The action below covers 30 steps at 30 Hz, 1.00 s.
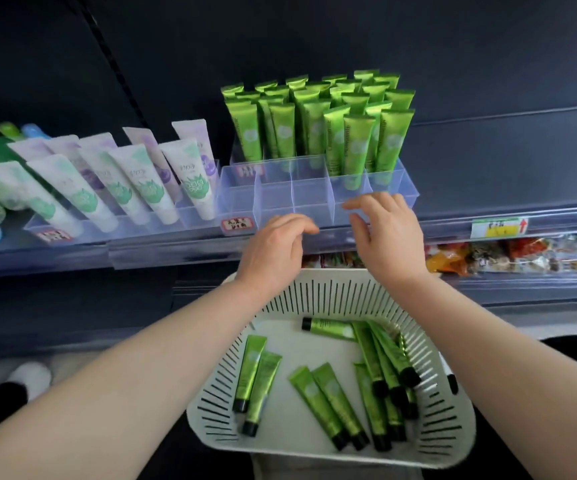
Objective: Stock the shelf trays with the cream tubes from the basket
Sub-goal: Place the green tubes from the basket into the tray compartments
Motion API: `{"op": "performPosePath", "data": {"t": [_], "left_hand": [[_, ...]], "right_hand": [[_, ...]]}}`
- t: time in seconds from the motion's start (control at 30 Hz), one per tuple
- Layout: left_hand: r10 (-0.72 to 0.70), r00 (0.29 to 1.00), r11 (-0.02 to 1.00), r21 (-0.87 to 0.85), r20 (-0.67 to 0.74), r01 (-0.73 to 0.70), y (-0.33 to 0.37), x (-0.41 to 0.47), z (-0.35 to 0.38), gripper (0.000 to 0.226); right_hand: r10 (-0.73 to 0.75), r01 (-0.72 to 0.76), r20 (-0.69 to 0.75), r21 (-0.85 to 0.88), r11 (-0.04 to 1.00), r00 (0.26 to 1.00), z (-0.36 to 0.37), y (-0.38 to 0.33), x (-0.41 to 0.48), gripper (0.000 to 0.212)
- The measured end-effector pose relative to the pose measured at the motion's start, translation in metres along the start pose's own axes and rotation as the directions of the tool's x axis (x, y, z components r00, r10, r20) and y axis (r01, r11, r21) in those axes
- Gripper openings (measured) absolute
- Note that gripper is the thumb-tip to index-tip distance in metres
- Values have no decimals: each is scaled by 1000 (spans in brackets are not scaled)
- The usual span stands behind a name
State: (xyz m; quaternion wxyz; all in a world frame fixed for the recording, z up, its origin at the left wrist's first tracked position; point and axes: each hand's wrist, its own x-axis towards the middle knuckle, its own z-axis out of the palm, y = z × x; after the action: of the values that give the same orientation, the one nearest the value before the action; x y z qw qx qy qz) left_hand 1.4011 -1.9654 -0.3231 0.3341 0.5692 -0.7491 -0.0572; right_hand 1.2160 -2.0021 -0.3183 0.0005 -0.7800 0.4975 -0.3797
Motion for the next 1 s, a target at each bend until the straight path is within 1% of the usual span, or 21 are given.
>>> {"op": "performPosePath", "data": {"t": [0.07, 0.13, 0.17, 0.2, 0.23, 0.27, 0.3, 0.33, 0.37, 0.4, 0.43, 0.47, 0.53, 0.63, 0.7, 0.8, 0.93, 1.0], "left_hand": [[-45, 999, 999, -6, 26, 45, -8, -22, 10, 32], [-153, 985, 988, 2, 81, 153, -18, -45, 24, 32], [-215, 970, 977, 18, 116, 214, -23, -57, 31, 31], [-277, 947, 961, 37, 161, 275, -28, -69, 38, 30], [-338, 916, 941, 58, 218, 333, -33, -80, 44, 30], [-393, 874, 919, 82, 287, 386, -38, -90, 49, 30], [-442, 819, 895, 116, 366, 431, -44, -100, 55, 30], [-483, 751, 871, 161, 451, 464, -49, -111, 60, 30], [-513, 674, 851, 211, 532, 481, -54, -121, 65, 31], [-529, 601, 838, 255, 599, 483, -58, -131, 70, 31], [-536, 541, 829, 283, 648, 482, -61, -140, 75, 32], [-540, 504, 823, 296, 674, 485, -63, -147, 79, 32], [-545, 484, 814, 293, 685, 502, -67, -155, 85, 33], [-546, 488, 807, 271, 681, 525, -67, -158, 93, 31], [-545, 480, 803, 264, 688, 534, -66, -157, 98, 32], [-555, 454, 802, 303, 697, 516, -66, -155, 103, 36], [-564, 440, 809, 360, 699, 465, -67, -157, 105, 34], [-568, 437, 808, 373, 697, 456, -67, -157, 106, 32]], "right_hand": [[-11, 11, 34, 5, 1000, 999, 8, -2, -25, 17], [-9, 10, 118, -7, 1000, 993, 20, -3, -50, 17], [6, -3, 196, -15, 1000, 981, 27, -4, -63, 18], [36, -33, 301, -15, 999, 953, 34, -4, -76, 20], [83, -86, 423, -12, 996, 902, 42, -3, -89, 22], [142, -159, 553, -18, 987, 821, 49, -1, -101, 24], [202, -233, 685, -48, 971, 700, 57, 1, -113, 26], [243, -281, 794, -96, 955, 557, 65, 3, -124, 27], [266, -294, 866, -147, 945, 423, 72, 4, -135, 30], [282, -285, 906, -192, 939, 317, 79, 6, -146, 34], [298, -274, 921, -228, 934, 250, 86, 8, -155, 37], [316, -272, 924, -253, 928, 216, 92, 10, -162, 38], [341, -283, 918, -278, 918, 204, 102, 13, -174, 37], [364, -264, 909, -308, 914, 203, 112, 16, -184, 31], [370, -257, 907, -315, 913, 202, 116, 16, -189, 33], [351, -252, 908, -294, 922, 227, 122, 15, -192, 48], [345, -165, 907, -312, 936, 240, 129, 12, -192, 77], [339, -130, 911, -316, 940, 234, 130, 12, -194, 80]]}}
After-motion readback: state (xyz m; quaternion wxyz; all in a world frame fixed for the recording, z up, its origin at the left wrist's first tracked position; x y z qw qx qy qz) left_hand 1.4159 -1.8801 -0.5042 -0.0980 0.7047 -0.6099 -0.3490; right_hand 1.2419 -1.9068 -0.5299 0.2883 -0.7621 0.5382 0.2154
